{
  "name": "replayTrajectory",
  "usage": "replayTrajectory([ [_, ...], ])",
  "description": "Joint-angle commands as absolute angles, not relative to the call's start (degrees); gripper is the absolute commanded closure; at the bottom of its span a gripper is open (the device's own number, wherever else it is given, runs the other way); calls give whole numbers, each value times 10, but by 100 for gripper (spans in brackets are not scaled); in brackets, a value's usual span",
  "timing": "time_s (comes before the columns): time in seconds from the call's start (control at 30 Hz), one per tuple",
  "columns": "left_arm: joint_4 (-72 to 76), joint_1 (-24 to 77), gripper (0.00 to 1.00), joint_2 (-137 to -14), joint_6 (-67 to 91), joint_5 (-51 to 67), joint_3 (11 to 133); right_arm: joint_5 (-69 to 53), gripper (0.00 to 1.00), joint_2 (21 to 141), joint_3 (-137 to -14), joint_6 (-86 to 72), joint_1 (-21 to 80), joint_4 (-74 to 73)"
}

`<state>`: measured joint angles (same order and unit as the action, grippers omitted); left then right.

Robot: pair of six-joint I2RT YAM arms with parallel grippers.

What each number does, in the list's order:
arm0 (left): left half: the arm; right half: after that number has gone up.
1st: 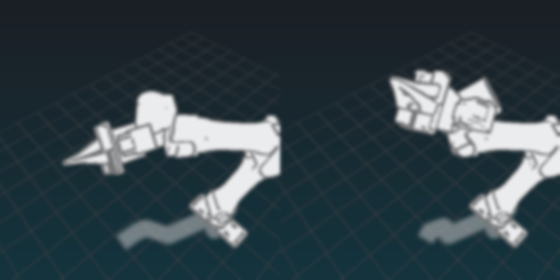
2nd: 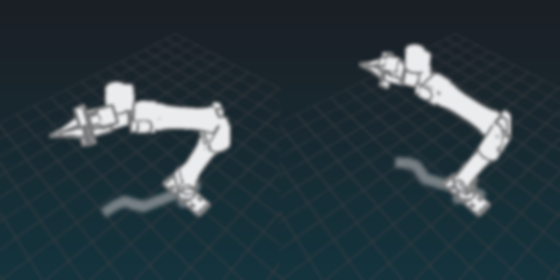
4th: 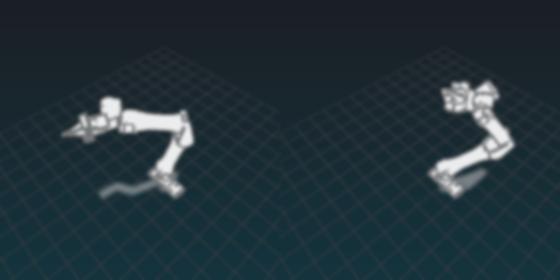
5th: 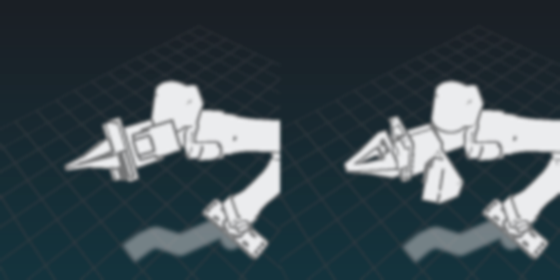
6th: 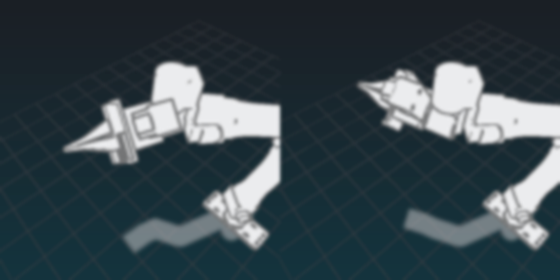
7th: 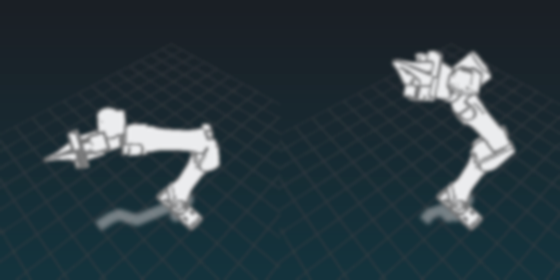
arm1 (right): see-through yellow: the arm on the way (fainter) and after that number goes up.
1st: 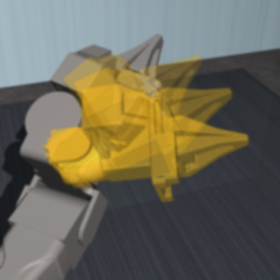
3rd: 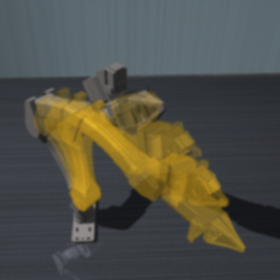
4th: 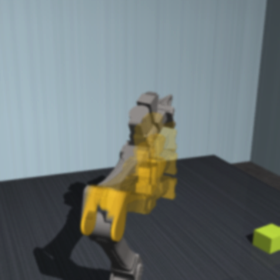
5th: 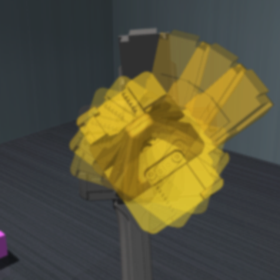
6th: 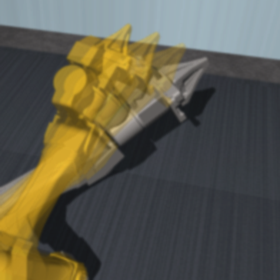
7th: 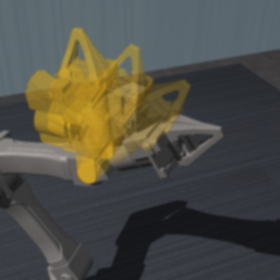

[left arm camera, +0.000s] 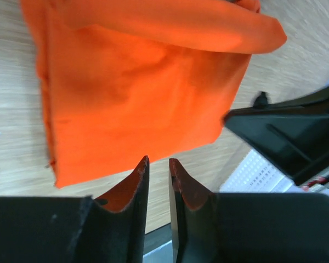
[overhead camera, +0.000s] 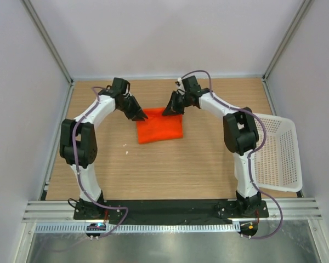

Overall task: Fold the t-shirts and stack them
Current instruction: Fold the tshirt

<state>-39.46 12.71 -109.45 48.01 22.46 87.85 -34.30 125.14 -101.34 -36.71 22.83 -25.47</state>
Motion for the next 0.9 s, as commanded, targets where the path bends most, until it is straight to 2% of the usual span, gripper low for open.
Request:
replayTrajectory([
  [0.0,-340,131,80,-1124,498,279,888,-366,97,1281,-994,-415,228,-152],
  [0.3,-250,104,82,-1252,490,332,960,-366,99,1378,-1006,-518,218,71],
  [0.63,-149,55,80,-1341,538,388,1012,-366,99,1412,-1030,-546,171,85],
  [0.73,-104,52,78,-1364,568,411,1027,-364,97,1429,-1042,-566,163,91],
  [0.87,-71,51,71,-1394,622,428,1054,-351,89,1461,-1070,-603,159,106],
])
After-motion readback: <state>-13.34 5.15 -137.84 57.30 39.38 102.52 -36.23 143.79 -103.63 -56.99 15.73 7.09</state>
